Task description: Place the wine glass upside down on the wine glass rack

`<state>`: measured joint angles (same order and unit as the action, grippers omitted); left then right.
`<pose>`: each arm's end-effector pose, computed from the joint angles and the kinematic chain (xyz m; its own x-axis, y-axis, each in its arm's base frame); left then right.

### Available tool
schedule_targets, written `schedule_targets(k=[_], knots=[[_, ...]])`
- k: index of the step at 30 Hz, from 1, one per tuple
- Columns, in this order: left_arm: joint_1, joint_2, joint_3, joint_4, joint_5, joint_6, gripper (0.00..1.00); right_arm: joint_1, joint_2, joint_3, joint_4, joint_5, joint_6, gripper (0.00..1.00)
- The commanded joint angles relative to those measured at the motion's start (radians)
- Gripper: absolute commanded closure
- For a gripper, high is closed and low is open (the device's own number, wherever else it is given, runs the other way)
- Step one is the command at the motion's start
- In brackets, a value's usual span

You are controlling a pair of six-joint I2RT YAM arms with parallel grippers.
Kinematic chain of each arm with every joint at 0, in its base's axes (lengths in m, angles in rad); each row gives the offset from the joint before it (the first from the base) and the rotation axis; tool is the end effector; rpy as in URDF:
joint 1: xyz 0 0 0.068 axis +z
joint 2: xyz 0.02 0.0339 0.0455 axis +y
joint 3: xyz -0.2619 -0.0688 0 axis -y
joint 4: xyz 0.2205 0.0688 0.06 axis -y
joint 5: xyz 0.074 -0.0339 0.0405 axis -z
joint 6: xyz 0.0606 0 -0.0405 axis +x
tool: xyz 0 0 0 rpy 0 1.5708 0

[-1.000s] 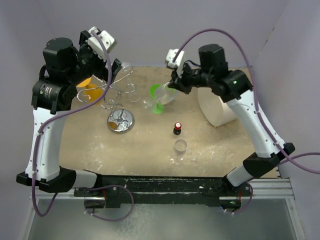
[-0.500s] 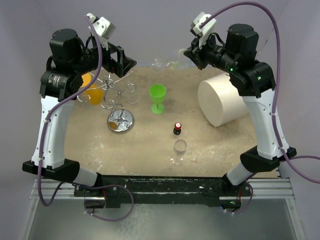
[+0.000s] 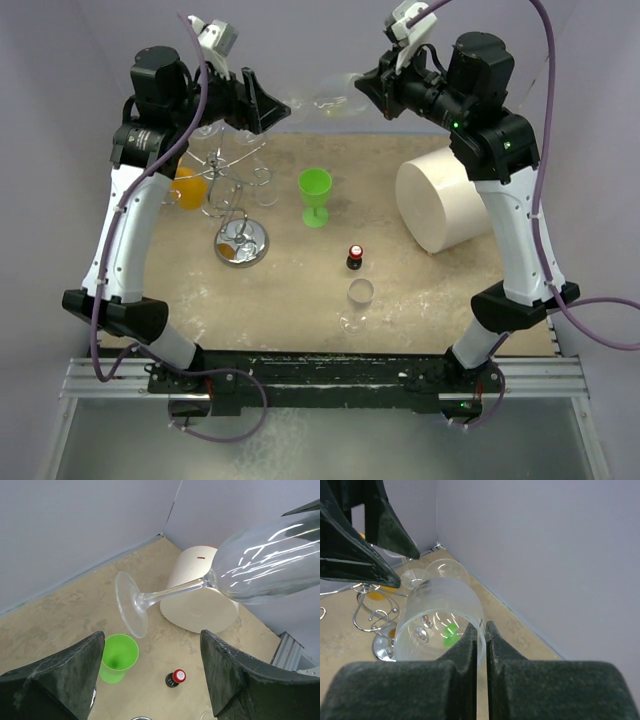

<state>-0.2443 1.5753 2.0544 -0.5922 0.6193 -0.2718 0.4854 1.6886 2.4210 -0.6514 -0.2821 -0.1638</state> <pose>0.2940 -0.1095 0.5164 -0.3086 -0.1484 -0.9395 0.6994 0.6340 -0.3299 0.2631 0.1579 0.5763 0.1837 -0.0802 -0.9797 -0.6726 0.7166 -0.1848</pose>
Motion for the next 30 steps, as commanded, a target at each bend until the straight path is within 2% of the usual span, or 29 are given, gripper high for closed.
schedule_targets(k=[1, 10, 17, 22, 30], knots=[[0.006, 0.0, -0.015, 0.068, -0.003, -0.078, 0.22, 0.002, -0.037, 0.057, 0.1, -0.04, 0.054, 1.0], [0.006, -0.011, -0.094, 0.126, 0.074, -0.132, 0.36, 0.002, -0.038, 0.055, 0.101, -0.075, 0.087, 1.0], [0.006, -0.017, -0.133, 0.17, 0.109, -0.175, 0.55, 0.002, -0.052, 0.034, 0.109, -0.087, 0.093, 1.0], [0.005, -0.026, -0.139, 0.177, 0.103, -0.177, 0.56, 0.002, -0.068, 0.01, 0.115, -0.097, 0.094, 1.0], [0.005, -0.046, -0.159, 0.188, 0.096, -0.176, 0.66, 0.002, -0.089, -0.022, 0.123, -0.092, 0.089, 1.0]])
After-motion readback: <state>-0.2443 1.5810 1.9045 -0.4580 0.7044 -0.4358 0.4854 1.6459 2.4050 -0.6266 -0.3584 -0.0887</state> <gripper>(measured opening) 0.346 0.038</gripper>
